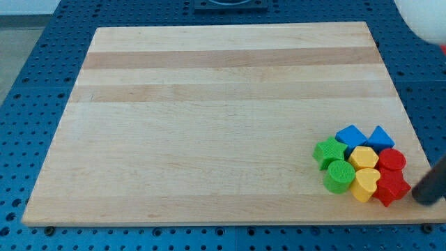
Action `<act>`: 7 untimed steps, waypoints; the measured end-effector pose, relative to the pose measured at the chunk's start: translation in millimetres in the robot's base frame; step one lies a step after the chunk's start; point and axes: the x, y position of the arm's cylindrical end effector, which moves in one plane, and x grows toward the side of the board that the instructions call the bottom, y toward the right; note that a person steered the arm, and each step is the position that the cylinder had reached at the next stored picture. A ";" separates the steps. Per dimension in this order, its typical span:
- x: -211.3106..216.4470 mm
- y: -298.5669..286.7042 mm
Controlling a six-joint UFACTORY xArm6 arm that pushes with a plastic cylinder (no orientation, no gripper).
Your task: Slightly push the group of blocks towards the center of the board
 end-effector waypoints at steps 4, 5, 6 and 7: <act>-97.1 -37.8; -106.9 -37.8; -76.2 -38.2; -38.0 -40.8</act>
